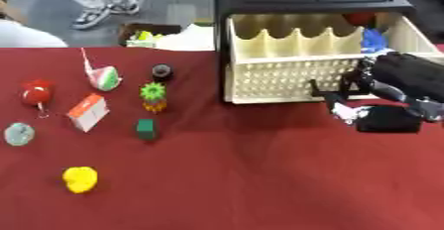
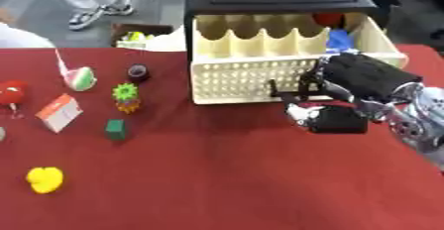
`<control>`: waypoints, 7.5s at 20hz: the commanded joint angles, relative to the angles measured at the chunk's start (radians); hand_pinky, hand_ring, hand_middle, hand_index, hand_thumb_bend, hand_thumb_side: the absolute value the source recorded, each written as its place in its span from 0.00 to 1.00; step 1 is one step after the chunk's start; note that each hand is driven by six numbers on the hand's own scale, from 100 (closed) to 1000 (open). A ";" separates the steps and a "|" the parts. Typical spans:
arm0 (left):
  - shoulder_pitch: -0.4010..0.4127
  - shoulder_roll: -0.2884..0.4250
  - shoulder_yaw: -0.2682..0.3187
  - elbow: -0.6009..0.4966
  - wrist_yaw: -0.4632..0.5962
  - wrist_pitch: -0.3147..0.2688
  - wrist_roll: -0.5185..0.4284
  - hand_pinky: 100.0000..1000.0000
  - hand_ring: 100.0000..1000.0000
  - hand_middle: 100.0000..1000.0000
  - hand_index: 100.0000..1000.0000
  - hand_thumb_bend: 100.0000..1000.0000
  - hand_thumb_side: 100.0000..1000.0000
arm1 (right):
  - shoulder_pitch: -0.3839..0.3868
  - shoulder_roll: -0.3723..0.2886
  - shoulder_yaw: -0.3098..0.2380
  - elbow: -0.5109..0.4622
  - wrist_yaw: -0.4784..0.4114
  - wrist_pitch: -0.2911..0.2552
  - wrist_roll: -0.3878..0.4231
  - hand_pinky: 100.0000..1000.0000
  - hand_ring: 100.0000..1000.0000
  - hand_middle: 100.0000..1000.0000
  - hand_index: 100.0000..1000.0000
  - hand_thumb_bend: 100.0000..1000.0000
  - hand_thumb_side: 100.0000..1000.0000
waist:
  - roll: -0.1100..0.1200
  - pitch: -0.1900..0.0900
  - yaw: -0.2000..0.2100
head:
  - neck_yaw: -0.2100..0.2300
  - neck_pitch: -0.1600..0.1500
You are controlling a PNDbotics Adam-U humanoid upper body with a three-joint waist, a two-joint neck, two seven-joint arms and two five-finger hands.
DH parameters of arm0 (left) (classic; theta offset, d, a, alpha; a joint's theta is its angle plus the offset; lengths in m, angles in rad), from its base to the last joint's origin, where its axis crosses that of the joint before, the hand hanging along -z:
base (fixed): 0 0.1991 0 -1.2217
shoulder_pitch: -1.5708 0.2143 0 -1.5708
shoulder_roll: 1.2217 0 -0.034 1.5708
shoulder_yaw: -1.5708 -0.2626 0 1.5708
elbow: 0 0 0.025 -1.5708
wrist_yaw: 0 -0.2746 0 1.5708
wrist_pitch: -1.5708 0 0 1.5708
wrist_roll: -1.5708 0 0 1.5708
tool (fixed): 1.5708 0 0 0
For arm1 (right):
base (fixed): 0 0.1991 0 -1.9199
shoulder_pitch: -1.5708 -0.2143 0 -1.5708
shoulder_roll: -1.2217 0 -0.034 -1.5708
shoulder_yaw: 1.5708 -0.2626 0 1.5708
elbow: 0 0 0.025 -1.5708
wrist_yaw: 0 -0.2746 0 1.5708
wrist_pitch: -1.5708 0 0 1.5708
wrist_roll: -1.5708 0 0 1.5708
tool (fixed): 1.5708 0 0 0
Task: Pick up objects from table and place into drawer.
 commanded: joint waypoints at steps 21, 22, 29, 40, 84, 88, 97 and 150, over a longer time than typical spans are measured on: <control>-0.006 0.010 0.003 -0.018 0.004 -0.001 0.003 0.42 0.53 0.57 0.73 0.00 0.80 | 0.061 -0.024 0.008 -0.017 -0.122 -0.032 -0.015 0.00 0.00 0.00 0.54 0.00 1.00 | 0.004 -0.026 -0.005 | 0.015 0.011; -0.006 0.010 0.003 -0.018 0.004 -0.001 0.003 0.42 0.53 0.57 0.73 0.00 0.80 | 0.061 -0.024 0.008 -0.017 -0.123 -0.032 -0.014 0.00 0.00 0.00 0.54 0.00 1.00 | 0.003 -0.026 -0.005 | 0.015 0.011; -0.004 0.007 0.002 -0.018 0.005 0.000 0.002 0.42 0.53 0.57 0.73 0.00 0.80 | 0.065 -0.032 0.041 -0.017 -0.105 -0.020 -0.012 0.00 0.00 0.00 0.60 0.00 1.00 | 0.001 -0.027 -0.005 | 0.009 0.006; -0.004 0.006 0.001 -0.018 0.005 0.001 0.001 0.42 0.53 0.57 0.73 0.00 0.80 | 0.065 -0.029 0.054 -0.017 -0.094 -0.024 -0.021 0.00 0.00 0.00 0.61 0.00 1.00 | 0.001 -0.028 -0.005 | -0.002 0.001; 0.001 0.010 0.006 -0.018 -0.004 0.001 0.003 0.42 0.53 0.57 0.72 0.00 0.80 | 0.027 -0.016 -0.151 -0.017 -0.297 -0.094 -0.125 0.24 0.33 0.40 0.74 0.00 1.00 | -0.001 -0.033 -0.020 | 0.028 0.010; 0.004 0.011 0.007 -0.018 -0.004 0.001 0.004 0.42 0.53 0.57 0.72 0.00 0.80 | 0.024 -0.021 -0.177 -0.017 -0.325 -0.106 -0.144 0.23 0.33 0.40 0.74 0.00 1.00 | -0.001 -0.038 -0.025 | 0.032 0.011; 0.007 0.013 0.008 -0.018 -0.005 0.001 0.007 0.42 0.53 0.57 0.72 0.00 0.80 | 0.040 -0.029 -0.210 -0.017 -0.374 -0.131 -0.171 0.22 0.32 0.39 0.73 0.00 1.00 | 0.001 -0.048 -0.036 | 0.044 0.014; 0.001 0.511 0.004 -0.018 -0.303 0.214 -0.252 0.43 0.55 0.64 0.88 0.00 0.58 | 0.186 0.273 -0.296 -0.017 -0.812 -0.655 -0.875 0.60 0.50 0.47 0.69 0.00 1.00 | 0.054 -0.030 -0.060 | 0.142 0.075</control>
